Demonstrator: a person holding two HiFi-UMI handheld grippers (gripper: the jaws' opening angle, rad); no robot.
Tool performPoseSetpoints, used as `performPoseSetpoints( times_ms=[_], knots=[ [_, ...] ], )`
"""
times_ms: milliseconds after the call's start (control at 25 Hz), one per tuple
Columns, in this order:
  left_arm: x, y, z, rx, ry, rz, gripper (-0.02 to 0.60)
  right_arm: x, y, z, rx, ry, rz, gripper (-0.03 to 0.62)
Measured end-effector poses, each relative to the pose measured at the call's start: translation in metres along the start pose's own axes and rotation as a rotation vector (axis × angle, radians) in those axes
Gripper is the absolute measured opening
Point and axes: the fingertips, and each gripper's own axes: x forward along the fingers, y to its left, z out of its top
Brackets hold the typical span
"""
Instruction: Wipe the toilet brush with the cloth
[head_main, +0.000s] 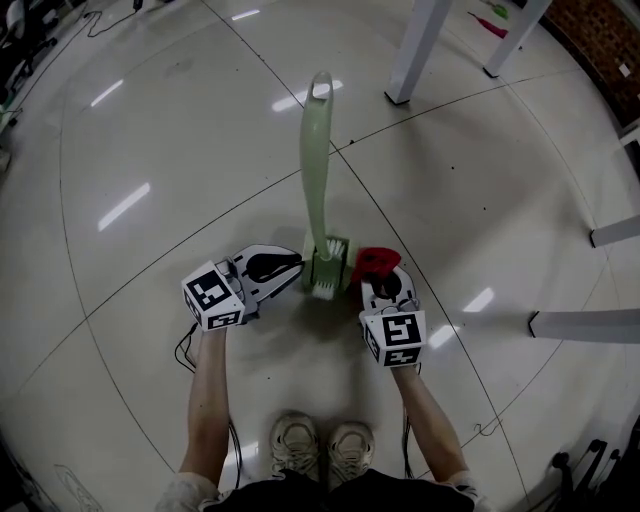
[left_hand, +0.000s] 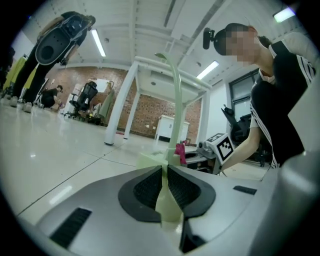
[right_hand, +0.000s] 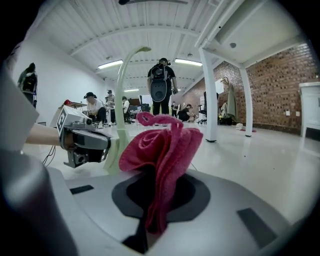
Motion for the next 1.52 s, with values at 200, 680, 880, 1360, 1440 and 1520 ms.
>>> performPoseSetpoints(
  times_ms=[200,680,880,1360,1440,1520],
  knots=[
    [0.002,-0.032,-0.005,-0.003,0.017,-0.067,0.041,0.012,-0.004,0.007,0.012,-0.048,0.125,0.031],
    [-0.015,-0.044,-0.001,-0.034,-0.029,-0.004,0.009,0.008,0.003,0.015,-0.026,-0.089,0.165,0.031],
    [-0.028,-0.015,0.001,-0.047,-0.057,0.103,0.216,-0.009,0.001,0.017,0.011,-0.113,0.167,0.031],
    [-0.001,-0.018,-0.009,-0.050,0.017,-0.029,0.268,0.001,0.009,0.024,0.010,-0.121,0.283,0.031],
    [-0.007,-0.020,-0.011,-0.054,0.020,-0.018,0.268,0.009,0.011,0.026,-0.026,-0.115,0.301,0.031],
    [-0.013,-0.026,-0.014,-0.065,0.012,-0.012,0.268,0.020,0.014,0.030,-0.070,-0.110,0.319,0.031]
  ],
)
